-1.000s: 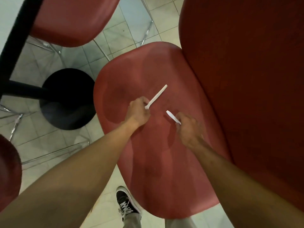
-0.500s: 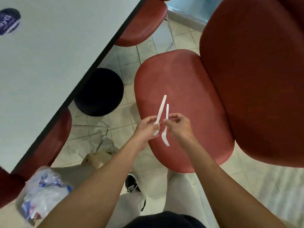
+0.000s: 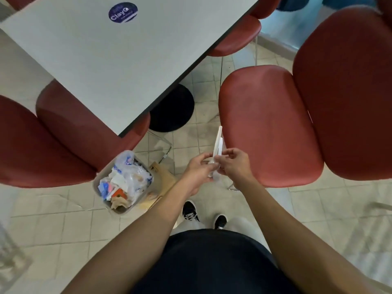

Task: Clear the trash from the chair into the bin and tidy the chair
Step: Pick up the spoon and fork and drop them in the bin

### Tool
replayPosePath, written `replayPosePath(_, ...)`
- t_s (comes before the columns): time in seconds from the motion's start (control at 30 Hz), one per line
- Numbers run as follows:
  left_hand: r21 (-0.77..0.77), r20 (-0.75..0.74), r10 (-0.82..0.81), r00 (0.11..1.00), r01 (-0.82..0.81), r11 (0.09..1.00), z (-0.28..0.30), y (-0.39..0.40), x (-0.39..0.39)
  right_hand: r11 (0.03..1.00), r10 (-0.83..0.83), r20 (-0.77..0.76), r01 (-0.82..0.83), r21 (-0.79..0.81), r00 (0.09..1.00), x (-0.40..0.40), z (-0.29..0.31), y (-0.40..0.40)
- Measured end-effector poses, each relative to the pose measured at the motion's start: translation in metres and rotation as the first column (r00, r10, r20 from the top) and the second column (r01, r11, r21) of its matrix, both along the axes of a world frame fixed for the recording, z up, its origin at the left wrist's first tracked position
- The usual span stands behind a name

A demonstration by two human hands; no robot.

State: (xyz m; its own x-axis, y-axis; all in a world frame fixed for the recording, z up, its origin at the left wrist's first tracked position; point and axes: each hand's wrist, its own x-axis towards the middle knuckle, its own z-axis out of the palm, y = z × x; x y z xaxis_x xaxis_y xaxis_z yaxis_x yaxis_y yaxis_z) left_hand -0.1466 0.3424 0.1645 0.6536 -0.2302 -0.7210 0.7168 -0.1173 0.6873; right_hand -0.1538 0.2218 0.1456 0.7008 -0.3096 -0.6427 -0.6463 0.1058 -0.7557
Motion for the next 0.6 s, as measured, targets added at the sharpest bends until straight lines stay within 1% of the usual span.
replayPosePath(0.1,0.012,0.055,0.039,0.998,-0.040,0.999,0.004,0.017,-0.020,0.999,0.047,-0.013,-0.046,0.022,0.999,-0.010,0.006,0.018)
replayPosePath(0.23,0.048,0.069,0.109,0.992,-0.113,0.993,0.007,0.041,-0.040,0.987,0.144,-0.005,-0.143,0.067,0.990,-0.022,0.014,0.035)
replayPosePath(0.33,0.054,0.066,0.186,0.980,-0.190,0.980,0.003,0.064,-0.054,0.972,0.232,0.006,-0.232,0.030,0.973,-0.028,0.019,0.046)
replayPosePath(0.43,0.074,0.054,0.300,0.952,-0.303,0.950,-0.003,0.091,-0.063,0.960,0.281,-0.003,-0.281,0.015,0.960,-0.034,0.018,0.055)
replayPosePath(0.6,0.136,0.070,0.395,0.916,-0.401,0.906,-0.018,0.156,-0.061,0.941,0.336,-0.025,-0.336,-0.030,0.942,-0.035,0.018,0.075)
